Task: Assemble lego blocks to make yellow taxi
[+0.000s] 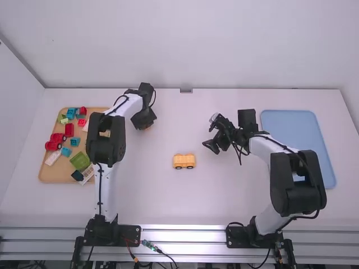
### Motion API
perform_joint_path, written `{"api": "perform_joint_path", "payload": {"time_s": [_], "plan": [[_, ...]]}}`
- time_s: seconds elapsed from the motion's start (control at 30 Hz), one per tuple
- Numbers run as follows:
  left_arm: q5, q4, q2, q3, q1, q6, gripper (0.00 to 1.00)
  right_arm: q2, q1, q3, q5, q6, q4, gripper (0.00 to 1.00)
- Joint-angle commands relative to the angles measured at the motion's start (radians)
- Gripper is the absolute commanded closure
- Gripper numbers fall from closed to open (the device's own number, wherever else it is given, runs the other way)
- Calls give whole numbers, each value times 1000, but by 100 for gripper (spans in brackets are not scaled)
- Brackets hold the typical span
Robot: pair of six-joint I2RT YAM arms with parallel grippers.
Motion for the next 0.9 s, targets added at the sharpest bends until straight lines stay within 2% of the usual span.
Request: {"api": "perform_joint_path", "payload": {"time_s": [0.0, 0.17, 0.43, 0.53, 0.6, 0.7, 0.77, 0.8, 0.87], "plan": [[1, -29, 7, -20, 7, -1, 93, -24, -2, 15, -8, 21, 1, 1], [-2, -132, 0, 53, -2, 93, 98, -24, 1, 15, -7, 20, 26, 1], [-61, -331, -30, 200, -19, 140, 98, -24, 0, 15, -10, 31, 59, 1], [91, -342, -58, 219, -35, 276, 98, -24, -1, 15, -10, 38, 74, 1], [154, -333, -89, 204, -43, 325, 98, -24, 0, 15, -10, 34, 81, 1], [132, -306, -171, 134, -65, 313, 98, -24, -3, 15, -10, 39, 95, 1], [105, -245, -290, 18, -91, 311, 98, -24, -17, 15, -18, 39, 108, 1], [134, -182, -379, -72, -108, 350, 98, -24, -25, 15, -48, 38, 118, 1], [194, -117, -459, -155, -119, 388, 98, -24, -33, 15, -87, 39, 130, 1]]}}
